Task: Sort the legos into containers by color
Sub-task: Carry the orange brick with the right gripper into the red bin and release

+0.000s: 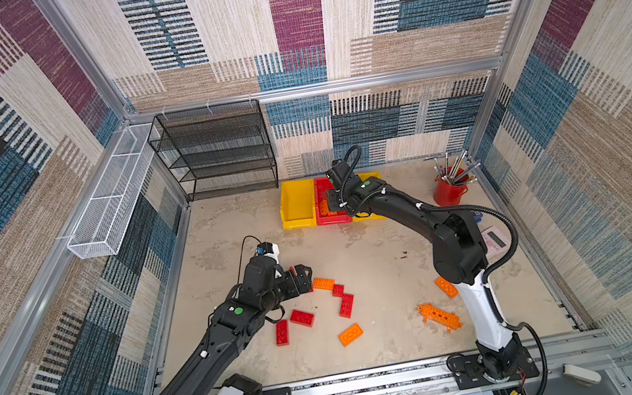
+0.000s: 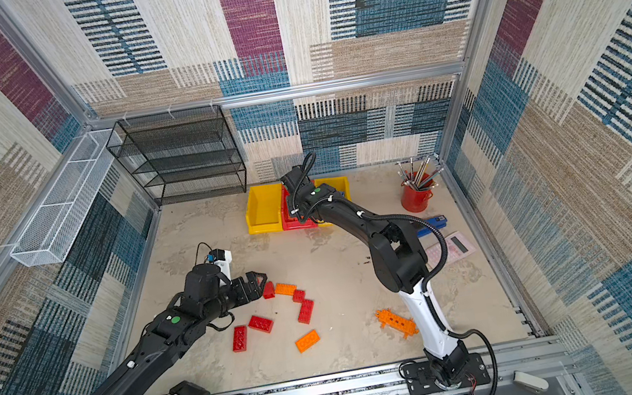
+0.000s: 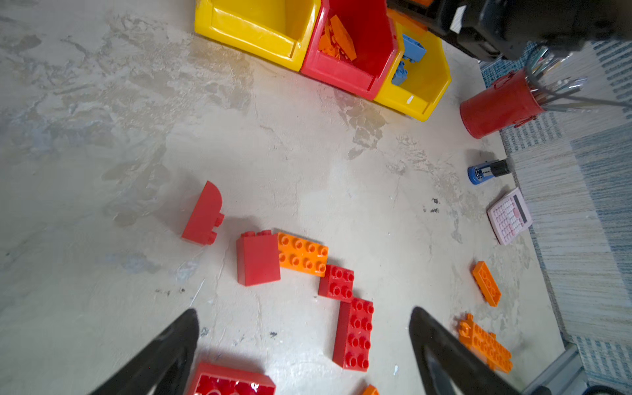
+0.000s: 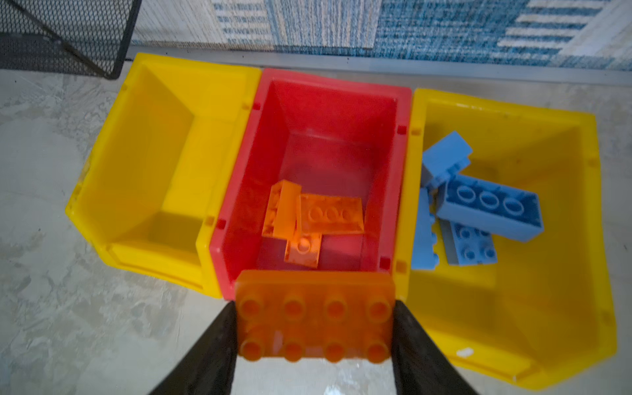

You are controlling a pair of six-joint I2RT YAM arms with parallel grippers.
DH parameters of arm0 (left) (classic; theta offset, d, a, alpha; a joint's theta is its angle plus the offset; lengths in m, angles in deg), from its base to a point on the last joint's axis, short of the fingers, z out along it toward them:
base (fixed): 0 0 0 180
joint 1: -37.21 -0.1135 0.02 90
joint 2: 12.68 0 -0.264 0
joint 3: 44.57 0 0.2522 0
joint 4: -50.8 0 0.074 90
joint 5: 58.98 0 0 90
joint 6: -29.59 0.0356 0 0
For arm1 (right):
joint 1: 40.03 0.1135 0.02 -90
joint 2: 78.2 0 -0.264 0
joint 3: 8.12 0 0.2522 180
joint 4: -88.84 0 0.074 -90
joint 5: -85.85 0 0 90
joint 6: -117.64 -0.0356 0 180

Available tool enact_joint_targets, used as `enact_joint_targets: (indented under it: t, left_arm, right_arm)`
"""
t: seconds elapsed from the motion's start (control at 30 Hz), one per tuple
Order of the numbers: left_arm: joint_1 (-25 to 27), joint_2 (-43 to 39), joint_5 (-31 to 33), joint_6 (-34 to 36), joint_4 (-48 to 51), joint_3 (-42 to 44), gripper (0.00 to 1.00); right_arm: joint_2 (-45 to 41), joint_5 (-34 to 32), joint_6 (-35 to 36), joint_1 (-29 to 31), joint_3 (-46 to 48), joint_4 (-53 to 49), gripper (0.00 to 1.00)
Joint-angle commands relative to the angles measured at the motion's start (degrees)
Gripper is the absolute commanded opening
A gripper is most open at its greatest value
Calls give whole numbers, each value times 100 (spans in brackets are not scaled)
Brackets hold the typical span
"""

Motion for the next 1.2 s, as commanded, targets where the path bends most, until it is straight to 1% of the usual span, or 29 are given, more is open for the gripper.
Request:
enact_joint_targets:
  t: [0.0, 0.07, 0.1, 0.17, 0.2, 0.27, 0.37, 0.47, 0.53, 0.6, 0.63, 0.77, 0.87, 0.93, 1.03, 1.17]
  left_arm:
    - [0, 249, 111, 157, -25, -259, 96]
    - [1, 347, 124, 163, -28, -350, 96]
    - [-4, 387, 137, 168, -21, -386, 96]
    - [0, 450, 114, 193, 18, -463, 96]
    - [0, 473, 104, 212, 60, -504, 96]
    - [0, 493, 76, 238, 134, -566, 96]
    - [0, 435, 39, 254, 189, -580, 96]
    - [1, 343, -30, 229, 307, -575, 96]
    - [9, 255, -159, 221, 420, -558, 96]
    - [75, 127, -273, 224, 565, -536, 96]
    - [133, 70, -333, 231, 600, -519, 95]
    - [568, -17, -421, 62, 688, -468, 95]
    - [1063, 160, -342, -346, 603, -286, 94]
    - [1248, 317, -346, -802, 320, 33, 94]
    - [1299, 572, -329, -1480, -261, 503, 92]
    - [1310, 1148, -326, -1756, -659, 466, 92]
  right_arm:
    - [611, 247, 497, -98, -902, -281, 58]
    - [1022, 299, 597, -140, -1519, -466, 63]
    - [1229, 357, 638, -164, -1824, -533, 68]
    - [1490, 428, 697, -182, -2249, -647, 83]
    - [1559, 447, 716, -181, -2396, -689, 89]
    - [1495, 471, 704, -177, -2433, -704, 92]
    - [1050, 495, 629, -170, -2020, -602, 93]
    - [301, 555, 534, -146, -1107, -445, 93]
    - [-381, 555, 473, -96, -149, -169, 95]
    - [-1110, 595, 399, -57, 891, 140, 99]
    - [-1458, 624, 332, -55, 1375, 281, 99]
    - [-2813, 733, -28, -56, 3194, 745, 99]
    - [-3711, 757, -286, -47, 4375, 960, 99]
    - [-4211, 744, -398, -47, 4948, 1019, 99]
    - [-4777, 709, -460, -48, 5499, 1055, 99]
    - [-5297, 658, -413, -52, 5846, 1044, 99]
